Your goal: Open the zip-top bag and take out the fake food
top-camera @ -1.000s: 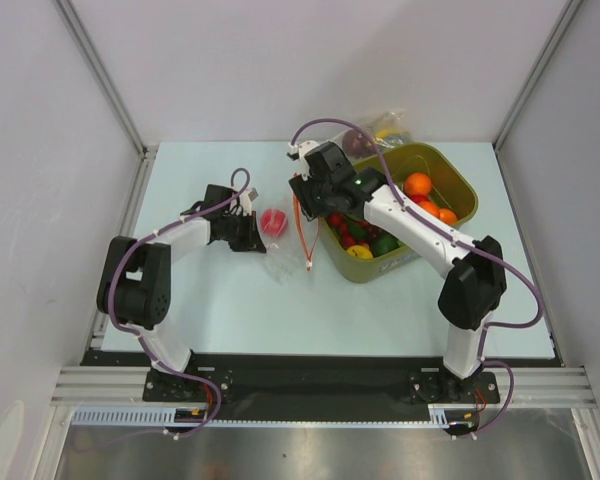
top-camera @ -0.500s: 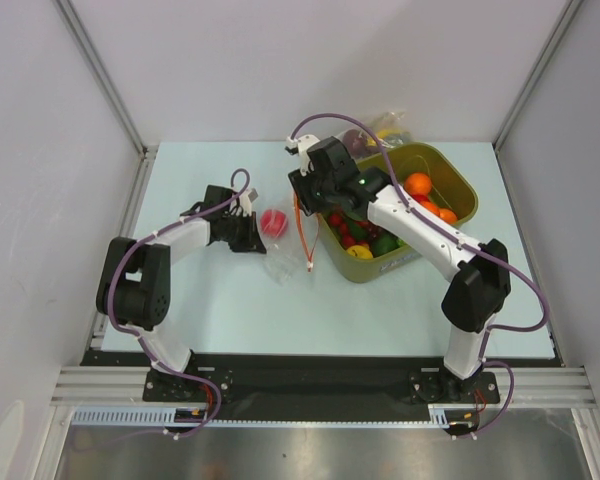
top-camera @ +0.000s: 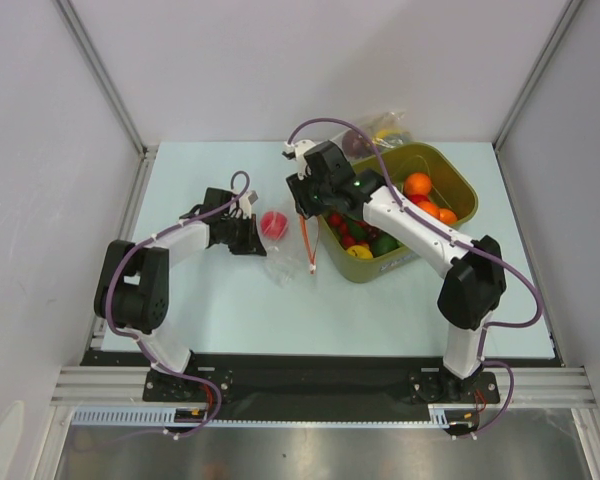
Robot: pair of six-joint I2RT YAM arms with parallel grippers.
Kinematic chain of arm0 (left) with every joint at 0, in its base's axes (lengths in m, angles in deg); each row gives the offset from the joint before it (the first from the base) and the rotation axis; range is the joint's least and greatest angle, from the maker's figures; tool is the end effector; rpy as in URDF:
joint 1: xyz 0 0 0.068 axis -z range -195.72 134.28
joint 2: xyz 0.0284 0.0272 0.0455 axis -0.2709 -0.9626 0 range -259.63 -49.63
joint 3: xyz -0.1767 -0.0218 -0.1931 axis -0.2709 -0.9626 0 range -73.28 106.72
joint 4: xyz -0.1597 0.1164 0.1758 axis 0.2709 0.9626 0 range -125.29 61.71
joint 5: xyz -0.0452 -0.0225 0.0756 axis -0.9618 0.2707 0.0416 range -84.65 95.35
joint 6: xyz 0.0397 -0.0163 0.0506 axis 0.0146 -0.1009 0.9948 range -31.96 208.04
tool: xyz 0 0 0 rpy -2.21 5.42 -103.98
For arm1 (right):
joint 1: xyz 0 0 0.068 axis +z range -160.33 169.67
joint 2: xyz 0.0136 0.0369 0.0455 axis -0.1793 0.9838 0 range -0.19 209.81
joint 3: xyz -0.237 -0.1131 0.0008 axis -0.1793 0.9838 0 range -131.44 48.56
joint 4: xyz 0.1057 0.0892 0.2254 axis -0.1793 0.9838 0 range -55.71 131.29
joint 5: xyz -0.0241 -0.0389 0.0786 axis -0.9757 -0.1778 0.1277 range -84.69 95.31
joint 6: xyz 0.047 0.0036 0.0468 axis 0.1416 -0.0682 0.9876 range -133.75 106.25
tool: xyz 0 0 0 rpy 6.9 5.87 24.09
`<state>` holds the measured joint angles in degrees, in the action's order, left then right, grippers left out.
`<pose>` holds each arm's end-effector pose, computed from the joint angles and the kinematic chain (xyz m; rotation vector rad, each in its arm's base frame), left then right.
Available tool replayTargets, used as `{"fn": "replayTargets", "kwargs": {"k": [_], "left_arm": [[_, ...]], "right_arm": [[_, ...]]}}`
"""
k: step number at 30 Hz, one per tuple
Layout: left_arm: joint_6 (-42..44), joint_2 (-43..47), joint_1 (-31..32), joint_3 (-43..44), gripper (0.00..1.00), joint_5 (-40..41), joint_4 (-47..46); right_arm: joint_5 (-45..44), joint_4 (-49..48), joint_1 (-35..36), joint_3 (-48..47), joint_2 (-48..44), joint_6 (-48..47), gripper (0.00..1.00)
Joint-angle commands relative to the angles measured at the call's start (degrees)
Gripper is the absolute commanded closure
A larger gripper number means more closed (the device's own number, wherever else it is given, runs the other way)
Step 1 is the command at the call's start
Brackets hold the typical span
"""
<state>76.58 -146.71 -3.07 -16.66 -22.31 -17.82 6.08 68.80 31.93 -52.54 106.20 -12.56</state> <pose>0.3294 -0.0990 0.1475 0.2098 2.5869 -0.7786 0.3263 0.2973 0.3125 -0.8134 2.1509 0.4130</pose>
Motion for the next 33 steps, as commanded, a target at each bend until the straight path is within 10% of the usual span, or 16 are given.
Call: {"fn": "replayTargets", "kwargs": {"k": [1,33], "left_arm": [[1.36,2.24,0.45,-0.28,1.0,-1.78,-1.65],[1.18,2.68,0.8,-0.37,0.99,-2.22,-1.74]], "right_arm": [[-2.71,-1.02,-0.16,0.55,-2.67,-0.58,0.59],[-3.15,-2.95,0.1,2.31,-2.59,0.22,0.59]]}}
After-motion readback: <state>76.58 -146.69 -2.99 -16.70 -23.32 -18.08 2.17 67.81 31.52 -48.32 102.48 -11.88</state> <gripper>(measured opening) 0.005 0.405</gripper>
